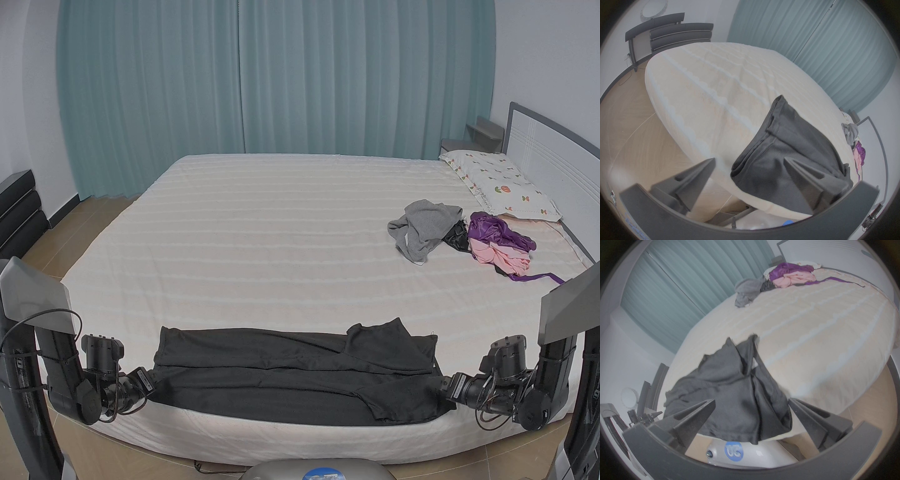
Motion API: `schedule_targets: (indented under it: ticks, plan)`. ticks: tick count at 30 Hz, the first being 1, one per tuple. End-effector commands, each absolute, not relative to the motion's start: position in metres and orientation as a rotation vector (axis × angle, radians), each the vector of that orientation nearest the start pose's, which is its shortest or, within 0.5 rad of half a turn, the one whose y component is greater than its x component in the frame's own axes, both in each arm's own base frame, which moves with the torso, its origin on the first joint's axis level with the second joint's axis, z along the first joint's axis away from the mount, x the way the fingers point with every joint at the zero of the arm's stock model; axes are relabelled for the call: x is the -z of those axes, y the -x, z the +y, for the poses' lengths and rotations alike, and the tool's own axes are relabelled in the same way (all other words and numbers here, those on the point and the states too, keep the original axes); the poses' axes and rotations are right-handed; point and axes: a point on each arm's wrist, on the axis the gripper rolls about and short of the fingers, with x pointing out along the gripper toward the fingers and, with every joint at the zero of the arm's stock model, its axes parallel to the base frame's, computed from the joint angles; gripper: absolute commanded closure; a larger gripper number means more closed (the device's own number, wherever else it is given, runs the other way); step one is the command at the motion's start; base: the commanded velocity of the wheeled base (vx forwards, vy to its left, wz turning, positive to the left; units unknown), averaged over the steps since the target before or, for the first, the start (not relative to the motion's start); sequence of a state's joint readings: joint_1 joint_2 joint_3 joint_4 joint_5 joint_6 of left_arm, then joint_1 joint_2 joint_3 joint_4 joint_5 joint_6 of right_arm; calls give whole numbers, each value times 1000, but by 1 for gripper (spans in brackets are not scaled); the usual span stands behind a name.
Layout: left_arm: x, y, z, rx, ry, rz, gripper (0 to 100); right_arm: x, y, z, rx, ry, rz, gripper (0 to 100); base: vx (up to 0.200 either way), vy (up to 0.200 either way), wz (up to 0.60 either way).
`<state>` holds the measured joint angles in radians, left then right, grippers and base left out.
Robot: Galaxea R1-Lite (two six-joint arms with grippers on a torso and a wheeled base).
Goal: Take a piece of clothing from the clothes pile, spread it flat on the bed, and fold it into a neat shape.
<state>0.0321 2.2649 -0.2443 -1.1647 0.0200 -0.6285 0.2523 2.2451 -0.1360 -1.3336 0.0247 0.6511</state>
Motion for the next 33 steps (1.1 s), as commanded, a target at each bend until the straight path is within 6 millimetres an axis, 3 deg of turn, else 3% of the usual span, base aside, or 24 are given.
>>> schedule_targets:
  ticks: [1, 7, 13, 17, 23, 28, 33]
  plan:
    - [12, -261, 14, -297, 620, 691, 0, -5, -240, 45, -26, -589, 673, 0, 0, 0, 0]
    - [-8, -293, 19, -265, 635, 554, 0, -11, -268, 48, -108, -597, 612, 0, 0, 0, 0]
    - [-13, -335, 21, -236, 660, 573, 0, 17, -295, 62, -181, -555, 746, 0, 0, 0, 0]
    - [-7, -352, 21, -223, 759, 642, 0, 31, -301, 71, -179, -546, 816, 0, 0, 0, 0]
    - [12, -355, 25, -230, 839, 702, 0, 30, -311, 77, -199, -548, 785, 0, 0, 0, 0]
    - [13, -354, 31, -242, 849, 700, 0, 23, -326, 85, -221, -540, 745, 0, 0, 0, 0]
    - [14, -354, 33, -248, 851, 701, 0, 37, -333, 89, -202, -515, 829, 0, 0, 0, 0]
